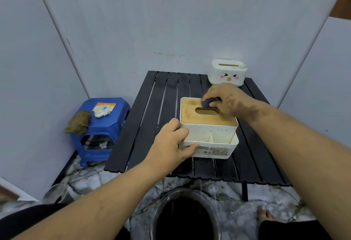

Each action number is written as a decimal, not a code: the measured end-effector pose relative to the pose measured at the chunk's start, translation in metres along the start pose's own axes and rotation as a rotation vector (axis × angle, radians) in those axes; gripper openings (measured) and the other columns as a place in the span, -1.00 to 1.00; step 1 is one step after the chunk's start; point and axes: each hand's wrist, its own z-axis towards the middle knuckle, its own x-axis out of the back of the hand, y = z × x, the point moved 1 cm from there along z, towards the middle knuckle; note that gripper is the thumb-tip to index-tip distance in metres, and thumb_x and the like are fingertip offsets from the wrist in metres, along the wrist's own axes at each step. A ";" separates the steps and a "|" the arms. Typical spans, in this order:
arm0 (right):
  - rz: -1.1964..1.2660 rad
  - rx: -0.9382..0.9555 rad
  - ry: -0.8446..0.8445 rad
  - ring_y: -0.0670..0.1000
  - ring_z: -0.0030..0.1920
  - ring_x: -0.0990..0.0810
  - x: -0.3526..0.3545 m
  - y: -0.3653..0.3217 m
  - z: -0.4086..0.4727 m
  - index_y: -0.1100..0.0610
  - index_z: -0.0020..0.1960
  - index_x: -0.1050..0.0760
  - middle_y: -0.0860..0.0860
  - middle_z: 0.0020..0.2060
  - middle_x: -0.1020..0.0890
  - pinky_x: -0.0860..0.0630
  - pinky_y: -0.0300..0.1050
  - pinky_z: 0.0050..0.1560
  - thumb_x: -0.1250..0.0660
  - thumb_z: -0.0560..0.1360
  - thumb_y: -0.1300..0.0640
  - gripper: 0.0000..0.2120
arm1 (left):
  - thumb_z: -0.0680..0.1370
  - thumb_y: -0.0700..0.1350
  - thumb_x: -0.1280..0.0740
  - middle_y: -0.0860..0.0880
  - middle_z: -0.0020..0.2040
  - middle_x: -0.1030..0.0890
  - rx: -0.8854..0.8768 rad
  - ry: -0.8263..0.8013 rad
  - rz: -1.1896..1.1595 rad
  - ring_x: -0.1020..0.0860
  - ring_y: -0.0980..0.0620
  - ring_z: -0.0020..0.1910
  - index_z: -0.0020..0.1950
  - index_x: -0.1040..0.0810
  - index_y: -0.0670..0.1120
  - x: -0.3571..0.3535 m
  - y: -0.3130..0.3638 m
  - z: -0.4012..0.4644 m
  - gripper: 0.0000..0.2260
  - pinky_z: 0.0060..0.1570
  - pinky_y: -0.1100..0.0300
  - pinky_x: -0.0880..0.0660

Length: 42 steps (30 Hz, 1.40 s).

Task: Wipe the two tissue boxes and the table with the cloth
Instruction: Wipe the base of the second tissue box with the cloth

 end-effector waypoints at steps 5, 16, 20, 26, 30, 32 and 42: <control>0.025 -0.006 0.067 -0.09 0.16 -0.50 0.003 0.023 -0.035 0.00 0.15 -0.63 -0.11 0.11 -0.60 -0.29 -0.27 0.19 -0.43 0.46 0.26 -0.69 | 0.48 -0.03 -0.55 0.20 -0.15 -0.28 0.047 -0.013 -0.033 -0.35 0.22 -0.18 -0.29 -0.26 -0.01 0.000 0.003 0.001 -0.56 -0.25 0.42 -0.25; 0.142 0.035 0.267 0.06 0.03 -0.50 -0.020 0.007 -0.090 0.04 0.08 -0.66 -0.14 -0.02 -0.61 -0.31 -0.17 0.12 -0.44 0.40 0.34 -0.68 | 0.47 -0.02 -0.56 0.02 -0.11 -0.37 0.129 -0.021 -0.127 -0.41 0.07 -0.16 -0.26 -0.31 -0.08 0.000 0.007 0.000 -0.58 -0.27 0.26 -0.41; 0.086 0.015 0.253 0.04 0.02 -0.47 -0.025 -0.022 -0.072 0.03 0.04 -0.66 -0.07 -0.03 -0.64 -0.33 -0.18 0.11 -0.41 0.45 0.27 -0.78 | 0.40 -0.08 -0.63 0.03 -0.17 -0.37 0.161 0.035 -0.213 -0.37 0.15 -0.24 -0.29 -0.35 -0.09 0.000 0.006 -0.003 -0.57 -0.29 0.36 -0.31; 0.005 0.125 0.170 0.01 -0.05 -0.39 -0.042 -0.066 -0.029 0.00 0.02 -0.65 -0.09 -0.04 -0.61 -0.39 -0.11 0.08 -0.31 0.52 0.24 -0.79 | 0.35 -0.06 -0.67 -0.04 -0.18 -0.45 0.191 0.080 -0.287 -0.44 -0.02 -0.23 -0.28 -0.45 -0.16 -0.001 0.002 -0.004 -0.60 -0.25 0.14 -0.38; -0.206 0.141 0.070 -0.02 -0.10 -0.33 -0.037 -0.074 -0.001 -0.05 -0.08 -0.61 -0.12 -0.11 -0.52 -0.45 -0.03 0.00 -0.28 0.52 0.21 -0.80 | 0.37 -0.10 -0.66 0.02 -0.17 -0.42 0.212 0.056 -0.326 -0.40 0.12 -0.24 -0.31 -0.42 -0.06 0.000 0.002 -0.002 -0.61 -0.25 0.31 -0.34; -0.251 0.099 0.019 -0.01 -0.10 -0.32 -0.031 -0.071 0.012 -0.08 -0.21 -0.51 -0.12 -0.18 -0.45 -0.38 -0.08 -0.10 -0.26 0.51 0.22 -0.77 | 0.38 -0.10 -0.65 0.04 -0.17 -0.38 0.208 0.043 -0.304 -0.36 0.15 -0.24 -0.31 -0.36 0.00 0.000 0.003 -0.001 -0.57 -0.27 0.35 -0.31; -0.187 0.004 -0.031 0.08 0.15 -0.52 -0.011 -0.045 0.031 0.03 0.16 -0.63 -0.01 0.15 -0.56 -0.46 0.00 0.21 -0.31 0.55 0.21 -0.76 | 0.46 -0.05 -0.59 -0.02 -0.08 -0.36 0.198 0.008 -0.226 -0.40 0.04 -0.15 -0.24 -0.36 -0.16 -0.004 0.005 -0.002 -0.59 -0.18 0.14 -0.48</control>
